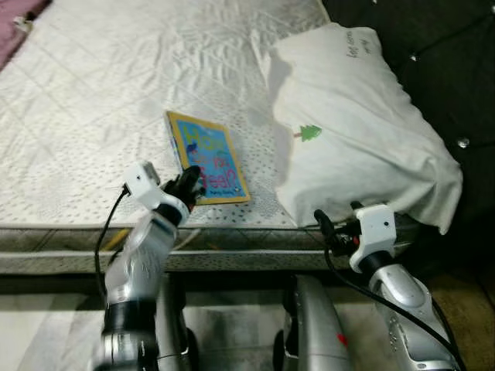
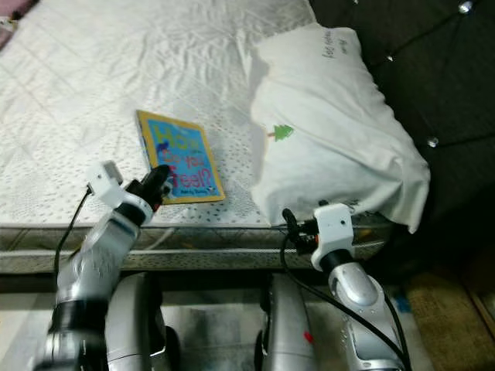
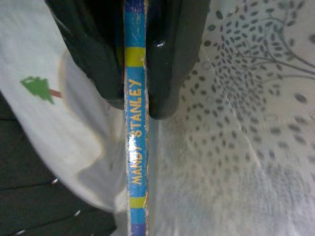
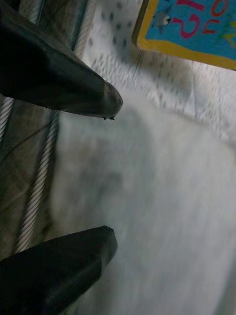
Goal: Clean up the room
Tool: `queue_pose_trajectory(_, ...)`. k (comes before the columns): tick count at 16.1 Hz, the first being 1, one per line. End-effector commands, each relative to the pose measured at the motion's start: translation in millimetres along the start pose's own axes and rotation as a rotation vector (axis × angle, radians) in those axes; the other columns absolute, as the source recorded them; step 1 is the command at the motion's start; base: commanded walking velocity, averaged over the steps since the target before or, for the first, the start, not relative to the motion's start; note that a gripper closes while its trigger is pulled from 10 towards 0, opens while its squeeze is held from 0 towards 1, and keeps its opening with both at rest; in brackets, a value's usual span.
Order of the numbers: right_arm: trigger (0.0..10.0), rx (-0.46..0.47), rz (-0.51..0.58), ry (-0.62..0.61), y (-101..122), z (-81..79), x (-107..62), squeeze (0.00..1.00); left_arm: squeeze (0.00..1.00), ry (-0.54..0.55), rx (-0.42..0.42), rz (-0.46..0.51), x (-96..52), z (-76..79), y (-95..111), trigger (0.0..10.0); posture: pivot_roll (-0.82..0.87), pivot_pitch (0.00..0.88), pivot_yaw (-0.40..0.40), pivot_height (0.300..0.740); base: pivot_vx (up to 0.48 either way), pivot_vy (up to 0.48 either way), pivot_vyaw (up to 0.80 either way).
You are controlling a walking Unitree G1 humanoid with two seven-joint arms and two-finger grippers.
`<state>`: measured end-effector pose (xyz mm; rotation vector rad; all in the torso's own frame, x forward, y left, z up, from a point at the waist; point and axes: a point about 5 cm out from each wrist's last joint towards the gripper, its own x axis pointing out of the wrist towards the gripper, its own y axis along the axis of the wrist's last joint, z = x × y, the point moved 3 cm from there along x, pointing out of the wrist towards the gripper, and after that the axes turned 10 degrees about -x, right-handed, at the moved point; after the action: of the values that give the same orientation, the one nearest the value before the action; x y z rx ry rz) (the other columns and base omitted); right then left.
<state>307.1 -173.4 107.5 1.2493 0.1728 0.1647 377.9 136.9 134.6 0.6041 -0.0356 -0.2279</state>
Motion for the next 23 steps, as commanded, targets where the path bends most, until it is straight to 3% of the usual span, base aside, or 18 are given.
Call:
queue_pose_trajectory(1, 10.0, -0.013, -0.006, -0.008, 1, 4.1, -4.2, 0.00, 0.00, -0.003, -0.049, -0.032, 4.4, -2.3, -4, 10.0, -0.14, 0.260, -0.064, 0.539, 0.000, 0.000, 0.00)
queue_pose_trajectory(3, 10.0, -0.026, -0.007, -0.006, 4, 5.8, -7.4, 0.00, 0.00, -0.016, -0.174, -0.152, 15.2, 5.2, -17, 10.0, -0.16, 0.266, -0.068, 0.539, 0.000, 0.000, 0.00)
queue_pose_trajectory(7, 10.0, 0.047, 0.067, 0.133, 26, -5.6, -14.9, 0.00, 0.00, 0.021, -0.209, -0.292, 16.0, 4.6, -48, 10.0, -0.17, 0.264, -0.069, 0.539, 0.000, 0.000, 0.00)
queue_pose_trajectory(10, 10.0, 0.115, 0.072, 0.283, 36, -19.9, -26.2, 0.00, 0.00, 0.026, -0.231, -0.377, 6.0, 3.5, -62, 10.0, -0.16, 0.260, -0.070, 0.539, 0.000, 0.000, 0.00)
queue_pose_trajectory(11, 10.0, 0.132, 0.063, 0.342, 37, -25.0, -30.4, 0.00, 0.00, 0.060, -0.221, -0.404, -2.8, -6.9, -64, 10.0, -0.16, 0.258, -0.067, 0.539, 0.000, 0.000, 0.00)
queue_pose_trajectory(15, 10.0, 0.107, 0.040, 0.328, 31, -22.2, -31.6, 0.00, 0.00, 0.150, -0.147, -0.351, -13.5, -37.3, -43, 10.0, -0.14, 0.253, -0.060, 0.539, 0.000, 0.000, 0.00)
queue_pose_trajectory(17, 10.0, 0.102, 0.031, 0.319, 29, -22.2, -32.4, 0.00, 0.00, 0.174, -0.101, -0.277, -10.6, -49.5, -16, 10.0, -0.13, 0.252, -0.058, 0.539, 0.000, 0.000, 0.00)
queue_pose_trajectory(19, 10.0, 0.084, 0.038, 0.297, 30, -20.2, -30.5, 0.00, 0.00, 0.200, -0.061, -0.255, -7.5, -57.1, -3, 10.0, -0.14, 0.250, -0.057, 0.539, 0.000, 0.000, 0.00)
queue_pose_trajectory(23, 10.0, 0.078, 0.049, 0.267, 35, -15.6, -30.5, 0.00, 0.00, 0.185, -0.015, -0.256, 1.5, -56.0, 7, 10.0, -0.15, 0.255, -0.056, 0.539, 0.000, 0.000, 0.00)
